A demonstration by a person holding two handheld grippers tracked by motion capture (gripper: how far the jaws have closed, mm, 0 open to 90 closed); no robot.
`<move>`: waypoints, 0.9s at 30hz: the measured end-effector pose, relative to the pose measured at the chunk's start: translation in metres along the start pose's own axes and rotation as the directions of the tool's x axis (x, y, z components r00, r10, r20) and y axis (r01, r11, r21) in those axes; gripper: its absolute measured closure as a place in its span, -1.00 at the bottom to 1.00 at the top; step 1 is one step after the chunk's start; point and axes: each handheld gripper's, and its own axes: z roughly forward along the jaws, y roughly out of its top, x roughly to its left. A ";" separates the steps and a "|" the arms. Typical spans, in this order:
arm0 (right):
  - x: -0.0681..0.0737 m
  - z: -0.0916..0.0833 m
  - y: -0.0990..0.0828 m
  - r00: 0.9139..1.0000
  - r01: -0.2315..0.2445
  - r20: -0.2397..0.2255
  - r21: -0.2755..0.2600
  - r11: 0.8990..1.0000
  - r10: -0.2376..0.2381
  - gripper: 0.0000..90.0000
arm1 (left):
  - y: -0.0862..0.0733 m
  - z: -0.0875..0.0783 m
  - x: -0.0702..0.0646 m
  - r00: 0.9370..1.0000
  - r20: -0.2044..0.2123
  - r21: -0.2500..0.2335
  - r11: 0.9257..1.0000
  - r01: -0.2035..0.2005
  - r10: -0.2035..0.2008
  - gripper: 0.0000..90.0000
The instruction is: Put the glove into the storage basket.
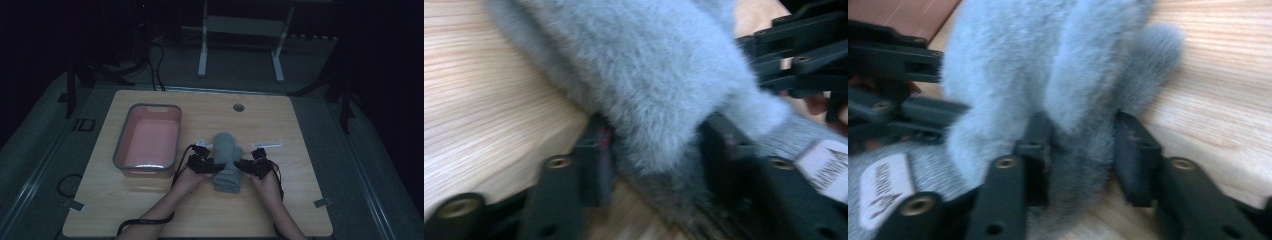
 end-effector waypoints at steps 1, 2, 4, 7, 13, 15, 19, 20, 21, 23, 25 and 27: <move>0.001 0.000 0.000 1.000 0.017 0.003 0.001 1.000 -0.017 0.51 | 0.000 0.000 0.000 1.000 0.009 0.001 1.000 0.001 -0.001 0.26; 0.002 0.000 0.001 1.000 0.026 0.002 0.002 1.000 -0.026 0.56 | 0.001 0.000 0.001 1.000 0.023 -0.001 1.000 -0.004 0.005 0.35; 0.004 0.000 0.001 1.000 0.030 0.003 0.005 1.000 -0.030 0.64 | 0.001 0.000 -0.001 0.999 0.030 -0.004 0.999 -0.034 0.034 0.52; 0.005 -0.002 0.001 1.000 0.020 0.003 -0.005 1.000 -0.020 0.72 | 0.004 -0.001 -0.004 0.997 0.017 0.005 0.998 -0.069 0.069 0.68; 0.007 -0.009 0.003 1.000 0.011 0.000 -0.018 1.000 -0.011 0.78 | 0.006 -0.007 -0.009 0.996 0.027 -0.029 0.996 -0.084 0.085 0.78; 0.009 -0.014 0.004 1.000 0.013 -0.002 -0.029 0.999 -0.013 0.79 | 0.009 -0.011 -0.012 0.994 0.032 -0.043 0.994 -0.099 0.101 0.79; 0.013 -0.028 0.010 1.000 0.007 -0.020 -0.070 0.998 -0.008 0.80 | 0.018 -0.022 -0.018 0.991 0.047 -0.073 0.990 -0.118 0.122 0.79; 0.014 -0.031 0.011 1.000 0.010 -0.022 -0.079 0.997 -0.012 0.80 | 0.021 -0.026 -0.019 0.991 0.052 -0.081 0.989 -0.121 0.126 0.79; 0.016 -0.036 0.014 1.000 0.012 -0.027 -0.091 0.996 -0.014 0.81 | 0.023 -0.029 -0.021 0.990 0.049 -0.089 0.988 -0.130 0.135 0.80; 0.020 -0.044 0.019 0.999 0.014 -0.032 -0.110 0.994 -0.017 0.81 | 0.029 -0.035 -0.023 0.989 0.056 -0.100 0.986 -0.132 0.138 0.80; 0.024 -0.049 0.023 0.999 0.020 -0.033 -0.126 0.992 -0.024 0.81 | 0.033 -0.041 -0.025 0.987 0.056 -0.106 0.984 -0.141 0.148 0.80; 0.027 -0.053 0.027 0.999 0.016 -0.040 -0.137 0.991 -0.022 0.81 | 0.038 -0.048 -0.026 0.987 0.060 -0.108 0.984 -0.144 0.151 0.80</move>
